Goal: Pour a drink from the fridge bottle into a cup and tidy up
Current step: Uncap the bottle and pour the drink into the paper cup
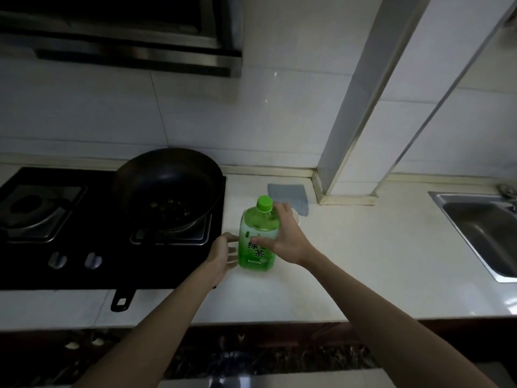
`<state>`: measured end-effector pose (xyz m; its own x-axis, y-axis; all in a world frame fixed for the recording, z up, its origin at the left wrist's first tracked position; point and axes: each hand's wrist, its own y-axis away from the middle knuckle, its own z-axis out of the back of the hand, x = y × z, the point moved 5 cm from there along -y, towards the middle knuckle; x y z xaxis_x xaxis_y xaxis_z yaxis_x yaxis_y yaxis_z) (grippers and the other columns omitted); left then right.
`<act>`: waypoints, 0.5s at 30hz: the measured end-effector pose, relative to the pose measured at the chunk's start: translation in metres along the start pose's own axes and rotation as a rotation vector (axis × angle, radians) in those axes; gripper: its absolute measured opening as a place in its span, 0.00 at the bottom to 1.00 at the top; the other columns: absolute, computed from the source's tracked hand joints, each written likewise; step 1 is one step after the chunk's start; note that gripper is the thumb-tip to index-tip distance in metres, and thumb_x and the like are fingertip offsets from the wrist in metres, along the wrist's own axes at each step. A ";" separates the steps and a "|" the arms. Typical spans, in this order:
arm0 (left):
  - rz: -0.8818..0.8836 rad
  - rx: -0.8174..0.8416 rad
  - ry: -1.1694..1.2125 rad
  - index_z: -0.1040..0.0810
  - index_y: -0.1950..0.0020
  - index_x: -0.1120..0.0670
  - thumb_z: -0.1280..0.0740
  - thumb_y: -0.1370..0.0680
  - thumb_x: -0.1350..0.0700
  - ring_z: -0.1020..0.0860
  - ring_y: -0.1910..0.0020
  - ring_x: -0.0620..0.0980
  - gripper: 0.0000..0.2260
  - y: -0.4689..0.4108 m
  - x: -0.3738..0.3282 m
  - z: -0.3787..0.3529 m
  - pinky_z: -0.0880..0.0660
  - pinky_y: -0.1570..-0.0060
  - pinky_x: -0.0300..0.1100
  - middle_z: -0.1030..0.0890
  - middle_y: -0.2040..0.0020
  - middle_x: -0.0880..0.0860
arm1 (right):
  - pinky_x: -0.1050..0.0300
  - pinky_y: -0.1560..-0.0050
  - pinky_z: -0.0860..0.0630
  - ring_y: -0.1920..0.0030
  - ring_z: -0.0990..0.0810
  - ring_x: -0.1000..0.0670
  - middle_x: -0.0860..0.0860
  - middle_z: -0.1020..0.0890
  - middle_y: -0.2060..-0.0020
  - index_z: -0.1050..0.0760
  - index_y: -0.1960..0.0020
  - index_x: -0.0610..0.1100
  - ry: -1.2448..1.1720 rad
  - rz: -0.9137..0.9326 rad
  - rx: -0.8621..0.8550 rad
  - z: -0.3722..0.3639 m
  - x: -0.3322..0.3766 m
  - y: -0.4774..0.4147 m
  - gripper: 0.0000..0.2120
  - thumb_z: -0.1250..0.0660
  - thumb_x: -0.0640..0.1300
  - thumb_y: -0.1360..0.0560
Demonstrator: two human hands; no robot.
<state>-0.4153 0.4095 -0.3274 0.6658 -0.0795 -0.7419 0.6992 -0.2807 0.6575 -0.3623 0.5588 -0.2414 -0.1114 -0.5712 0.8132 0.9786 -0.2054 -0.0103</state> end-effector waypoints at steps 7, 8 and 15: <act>0.014 -0.027 0.000 0.23 0.42 0.59 0.49 0.18 0.55 0.24 0.58 0.55 0.17 -0.023 0.025 0.006 0.28 0.64 0.43 0.23 0.39 0.64 | 0.46 0.35 0.26 0.41 0.27 0.48 0.51 0.34 0.42 0.36 0.35 0.50 -0.059 -0.078 0.033 -0.033 -0.039 -0.008 0.35 0.20 0.45 0.35; 0.015 -0.036 0.011 0.23 0.42 0.59 0.48 0.18 0.56 0.24 0.59 0.54 0.16 -0.026 0.027 0.006 0.28 0.64 0.43 0.22 0.42 0.63 | 0.47 0.36 0.26 0.41 0.28 0.48 0.51 0.34 0.42 0.36 0.36 0.51 -0.062 -0.077 0.042 -0.036 -0.043 -0.010 0.35 0.20 0.45 0.35; -0.034 -0.043 -0.022 0.23 0.57 0.56 0.48 0.21 0.64 0.24 0.61 0.53 0.15 -0.037 0.030 -0.004 0.26 0.61 0.43 0.22 0.60 0.57 | 0.56 0.38 0.28 0.42 0.32 0.52 0.51 0.35 0.42 0.36 0.34 0.48 -0.023 -0.046 0.090 -0.049 -0.068 -0.025 0.38 0.19 0.43 0.36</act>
<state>-0.4201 0.4214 -0.3739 0.6357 -0.0916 -0.7665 0.7324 -0.2422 0.6363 -0.3873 0.5642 -0.3250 -0.1531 -0.5441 0.8250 0.9843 -0.1577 0.0786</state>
